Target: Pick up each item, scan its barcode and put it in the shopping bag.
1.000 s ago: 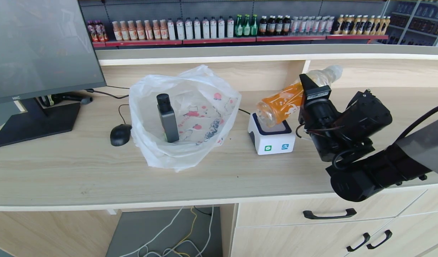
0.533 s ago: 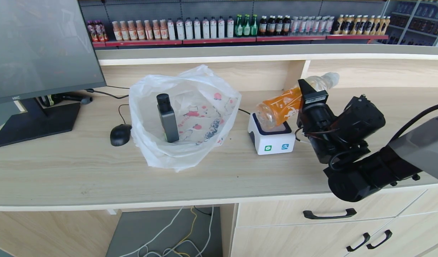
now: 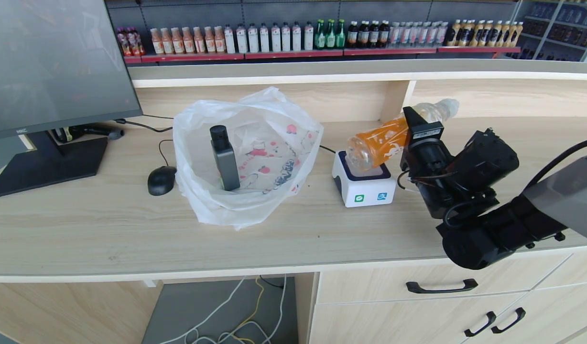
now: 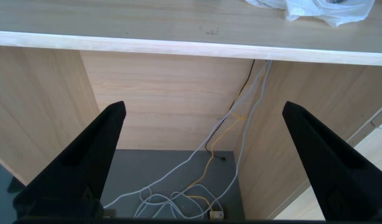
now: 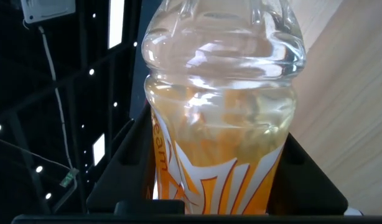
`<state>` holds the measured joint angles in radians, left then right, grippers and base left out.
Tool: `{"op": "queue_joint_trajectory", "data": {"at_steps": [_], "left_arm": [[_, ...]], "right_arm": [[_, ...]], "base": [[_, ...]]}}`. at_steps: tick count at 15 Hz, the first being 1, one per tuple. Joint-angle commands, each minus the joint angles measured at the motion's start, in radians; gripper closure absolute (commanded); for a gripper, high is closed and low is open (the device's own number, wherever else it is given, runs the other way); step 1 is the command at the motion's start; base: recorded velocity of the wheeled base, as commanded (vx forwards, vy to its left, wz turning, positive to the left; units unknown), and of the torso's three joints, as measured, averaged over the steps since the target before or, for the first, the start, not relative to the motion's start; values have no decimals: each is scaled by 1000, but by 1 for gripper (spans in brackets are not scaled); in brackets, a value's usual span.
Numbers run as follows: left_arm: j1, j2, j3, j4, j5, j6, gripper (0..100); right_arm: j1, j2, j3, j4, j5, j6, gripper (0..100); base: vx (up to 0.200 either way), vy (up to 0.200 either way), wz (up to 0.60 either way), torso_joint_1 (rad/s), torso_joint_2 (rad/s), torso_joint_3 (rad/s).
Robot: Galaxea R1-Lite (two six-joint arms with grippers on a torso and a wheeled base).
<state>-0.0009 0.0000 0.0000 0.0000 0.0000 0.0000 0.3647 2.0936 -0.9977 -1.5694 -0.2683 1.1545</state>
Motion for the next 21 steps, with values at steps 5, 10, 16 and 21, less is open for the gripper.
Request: {"op": "queue_joint_trajectory", "data": {"at_steps": [5,10,16,21], "left_arm": [[1,0,0,0,0,0,0],[1,0,0,0,0,0,0],[-1,0,0,0,0,0,0],[1,0,0,0,0,0,0]], "right_arm": [[2,-6,-1,-1,0,-4,100],[11,-61,1,-1,3,-12,100],[65,-150,19,-1,1,-142,100],[108,-270,70,-1,113,-352,100]], "base": [[0,0,0,0,0,0],[0,0,0,0,0,0],[0,0,0,0,0,0],[0,0,0,0,0,0]]}}
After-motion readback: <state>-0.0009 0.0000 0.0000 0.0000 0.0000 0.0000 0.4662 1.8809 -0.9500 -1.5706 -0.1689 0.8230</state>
